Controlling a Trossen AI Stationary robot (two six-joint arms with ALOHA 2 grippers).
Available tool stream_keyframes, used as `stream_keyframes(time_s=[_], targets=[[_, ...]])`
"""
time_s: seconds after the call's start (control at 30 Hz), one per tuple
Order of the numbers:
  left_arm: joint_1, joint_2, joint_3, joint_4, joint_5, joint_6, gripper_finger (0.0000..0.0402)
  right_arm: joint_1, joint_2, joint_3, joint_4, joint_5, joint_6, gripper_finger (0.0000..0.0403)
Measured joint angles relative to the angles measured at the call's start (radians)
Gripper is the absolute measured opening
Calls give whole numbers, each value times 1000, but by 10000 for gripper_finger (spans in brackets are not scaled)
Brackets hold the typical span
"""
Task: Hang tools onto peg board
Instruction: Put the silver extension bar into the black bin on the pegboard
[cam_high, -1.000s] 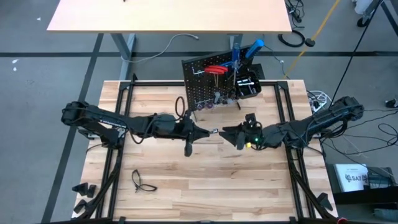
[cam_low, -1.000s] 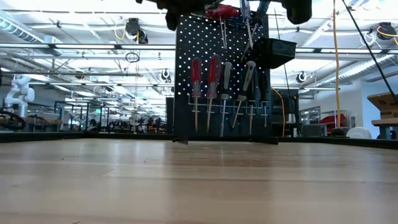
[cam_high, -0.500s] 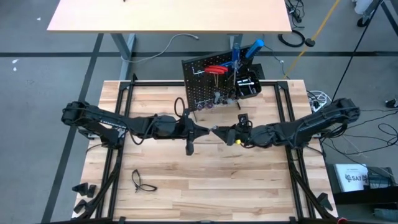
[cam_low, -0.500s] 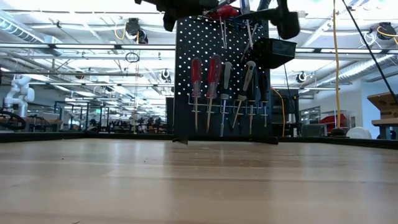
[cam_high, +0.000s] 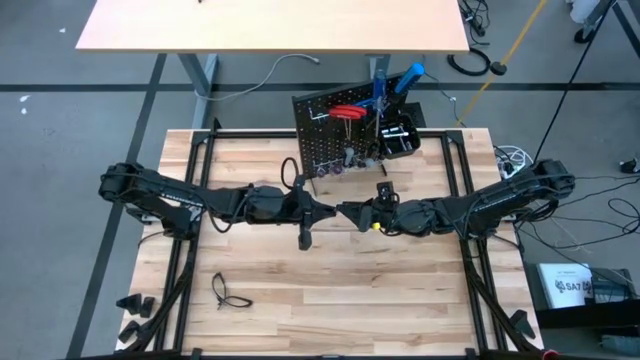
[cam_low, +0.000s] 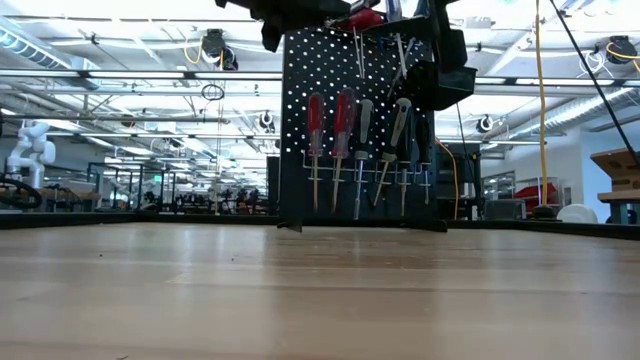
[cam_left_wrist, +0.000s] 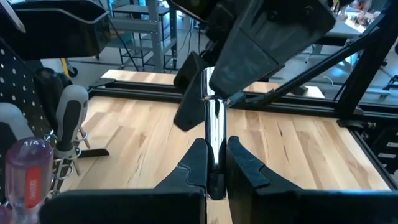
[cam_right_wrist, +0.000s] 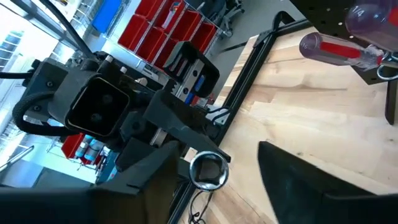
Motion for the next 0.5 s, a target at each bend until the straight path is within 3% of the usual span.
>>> stream_keyframes(time_s=[0.33,0.5], targets=[[1,0,1,-21,-17,-2,24,-5,0,0,-1,-4,-24,67],[3,2,1,-21,-26,-3,24,-7,4,0,-4,4,-26,53]])
